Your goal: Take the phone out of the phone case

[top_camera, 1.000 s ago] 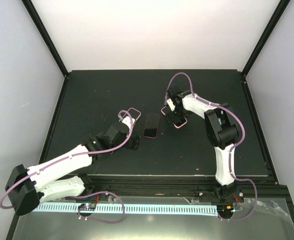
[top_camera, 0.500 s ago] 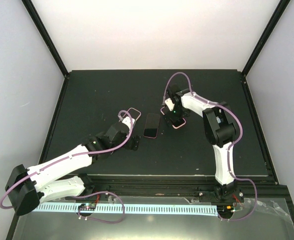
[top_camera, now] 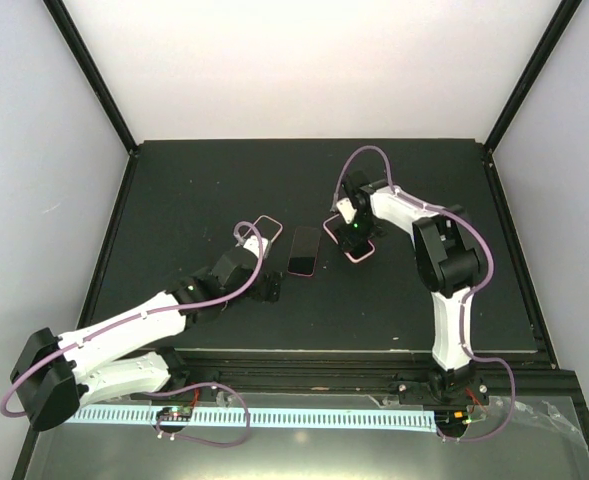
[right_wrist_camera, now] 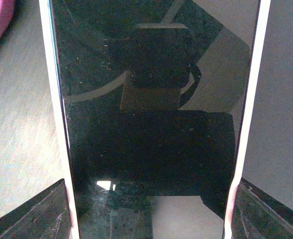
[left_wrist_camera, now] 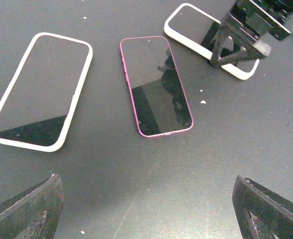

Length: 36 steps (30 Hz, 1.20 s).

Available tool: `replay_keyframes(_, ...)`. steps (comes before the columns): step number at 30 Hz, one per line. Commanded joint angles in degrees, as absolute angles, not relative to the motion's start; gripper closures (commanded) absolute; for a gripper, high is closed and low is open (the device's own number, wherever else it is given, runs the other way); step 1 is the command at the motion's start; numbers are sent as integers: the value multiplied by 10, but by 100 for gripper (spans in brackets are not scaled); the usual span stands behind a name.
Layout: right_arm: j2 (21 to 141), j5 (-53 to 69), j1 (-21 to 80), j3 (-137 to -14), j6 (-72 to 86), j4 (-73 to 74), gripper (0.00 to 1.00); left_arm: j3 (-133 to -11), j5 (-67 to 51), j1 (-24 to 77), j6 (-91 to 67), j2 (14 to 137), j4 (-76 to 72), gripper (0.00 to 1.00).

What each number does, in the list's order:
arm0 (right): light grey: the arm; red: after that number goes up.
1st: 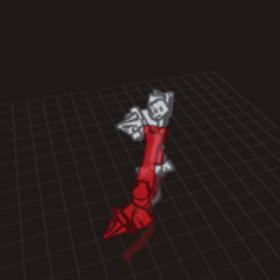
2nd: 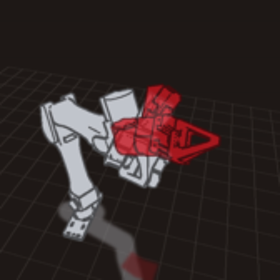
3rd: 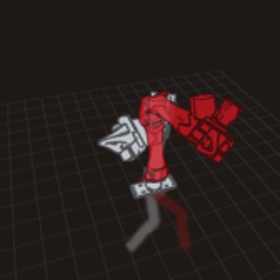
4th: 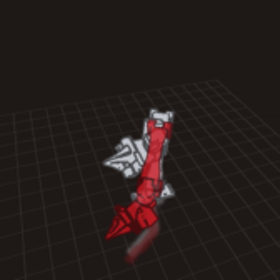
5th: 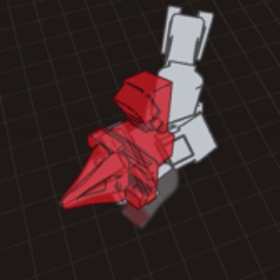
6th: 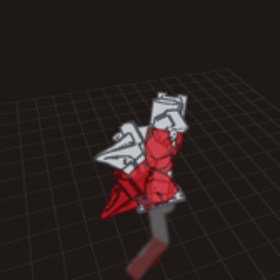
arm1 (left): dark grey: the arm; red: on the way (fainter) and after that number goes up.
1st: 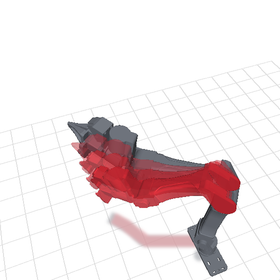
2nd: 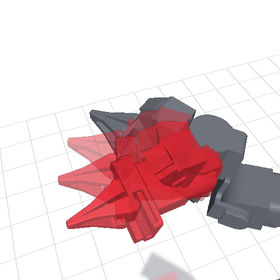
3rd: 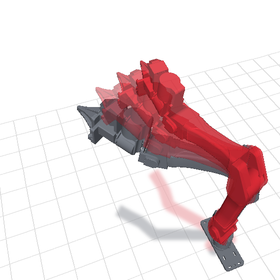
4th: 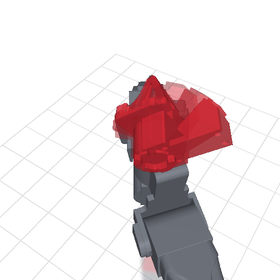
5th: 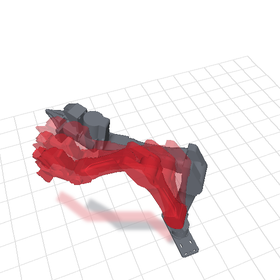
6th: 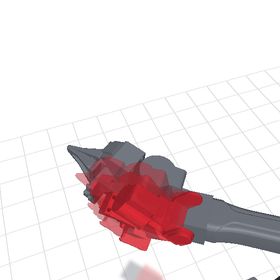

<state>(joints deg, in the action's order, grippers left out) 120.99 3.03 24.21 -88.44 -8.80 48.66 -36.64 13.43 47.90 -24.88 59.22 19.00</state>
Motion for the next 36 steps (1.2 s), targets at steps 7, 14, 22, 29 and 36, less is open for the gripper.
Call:
replay_keyframes(7, 972, 174, 240, -682, -114, 424, 41, -368, 22, 447, -385, 636, 35, 7)
replay_keyframes(14, 879, 249, 240, -596, -92, 341, 43, -436, -74, 433, -442, 746, -72, 15)
replay_keyframes(22, 850, 277, 240, -597, -75, 344, 43, -461, -117, 433, -542, 844, -209, 25)
replay_keyframes(29, 836, 297, 240, -596, -70, 347, 43, -492, -145, 435, -588, 924, -253, 45)
replay_keyframes(36, 838, 286, 240, -594, -78, 345, 43, -499, -150, 435, -592, 945, -257, 60)
